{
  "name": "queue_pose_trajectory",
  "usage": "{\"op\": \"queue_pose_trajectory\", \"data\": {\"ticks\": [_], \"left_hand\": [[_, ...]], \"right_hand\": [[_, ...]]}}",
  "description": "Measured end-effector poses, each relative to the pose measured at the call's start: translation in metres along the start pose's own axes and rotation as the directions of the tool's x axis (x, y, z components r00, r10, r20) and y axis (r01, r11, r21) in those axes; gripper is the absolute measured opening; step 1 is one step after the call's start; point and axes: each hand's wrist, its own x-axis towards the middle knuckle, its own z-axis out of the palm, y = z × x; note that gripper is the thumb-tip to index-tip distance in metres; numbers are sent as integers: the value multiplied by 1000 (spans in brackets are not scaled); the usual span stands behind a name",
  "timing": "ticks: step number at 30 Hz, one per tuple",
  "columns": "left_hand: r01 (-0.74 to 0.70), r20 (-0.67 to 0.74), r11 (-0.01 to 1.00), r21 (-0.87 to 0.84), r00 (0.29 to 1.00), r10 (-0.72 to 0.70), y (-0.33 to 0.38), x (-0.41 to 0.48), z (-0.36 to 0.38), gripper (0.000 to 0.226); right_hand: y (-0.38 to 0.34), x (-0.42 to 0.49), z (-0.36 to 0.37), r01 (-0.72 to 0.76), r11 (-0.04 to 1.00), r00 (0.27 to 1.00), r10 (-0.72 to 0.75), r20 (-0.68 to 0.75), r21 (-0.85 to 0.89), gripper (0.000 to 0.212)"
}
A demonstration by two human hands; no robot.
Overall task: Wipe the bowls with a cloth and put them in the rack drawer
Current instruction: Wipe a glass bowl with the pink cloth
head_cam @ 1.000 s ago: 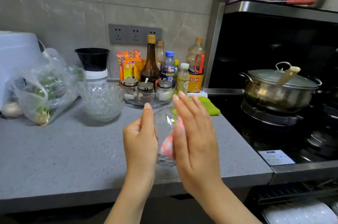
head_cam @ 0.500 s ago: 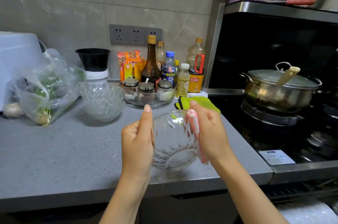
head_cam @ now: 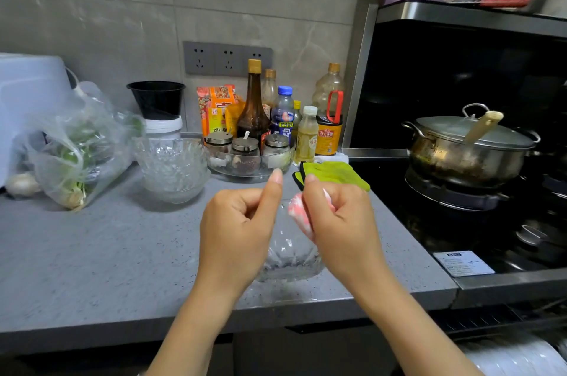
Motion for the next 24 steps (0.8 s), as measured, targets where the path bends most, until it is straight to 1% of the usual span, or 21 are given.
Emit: {"op": "queue_pose_trajectory", "data": {"ticks": [1,2,4,6,7,9,10,11,12,13,15,16,17,18,19,20,22,23,24], "left_hand": [[11,-28,1000,-28,1000,-11,0,-1,0,66],[52,-75,995,-79,996,-58,-1,-2,1,67],[159,-185,962,-222,962,-202,-5,-3,5,63],[217,-254,928,-302,920,-297,-11,-5,11,62],[224,-263,923,-313,913,-311,-14,-7,14,63],[223,-232,924,-312,925,-301,-16,-10,20,62],[218,-209,926,-308,934,-289,-15,-11,22,61],[212,-190,927,-311,941,-279,-13,-12,24,61],[211,-182,926,-312,944,-276,-12,-12,24,63],[210,-195,925,-318,940,-281,-9,-11,23,63],[213,-253,908,-361,915,-315,-7,-9,21,61],[214,-278,897,-386,901,-334,-7,-8,19,61],[214,-290,888,-406,892,-348,-6,-7,17,62],[209,-296,883,-421,888,-351,-7,-7,16,61],[204,-300,881,-426,887,-351,-8,-7,16,61],[201,-299,882,-426,889,-347,-9,-7,17,61],[199,-265,897,-394,910,-318,-11,-8,19,62],[199,-230,904,-377,926,-300,-11,-9,20,61],[203,-201,907,-369,935,-291,-11,-9,20,61]], "right_hand": [[3,-3,3,32,999,998,-32,-46,3,57],[6,-6,6,62,998,994,-62,-89,-4,52],[14,-15,15,86,994,986,-95,-138,-68,39],[21,-23,25,115,974,979,-144,-144,-195,44],[21,-25,29,145,949,973,-188,-135,-282,47],[17,-25,34,231,862,947,-306,-100,-451,47],[16,-22,33,260,828,933,-348,-91,-497,46],[15,-17,30,264,826,931,-354,-92,-497,45],[14,-12,26,244,857,941,-322,-102,-454,45],[13,-8,21,204,905,959,-261,-108,-372,47],[17,-3,14,93,985,987,-111,-116,-146,51],[19,-4,12,52,997,990,-58,-126,-50,52],[20,-6,13,38,999,990,-37,-135,3,52],[20,-10,16,48,999,989,-47,-141,6,50],[18,-15,19,80,995,984,-88,-152,-55,48],[16,-18,24,131,976,974,-159,-160,-172,47],[15,-20,30,260,870,929,-343,-136,-420,46],[14,-17,31,298,822,910,-398,-114,-486,45],[15,-13,30,303,814,908,-405,-111,-495,43]]}}
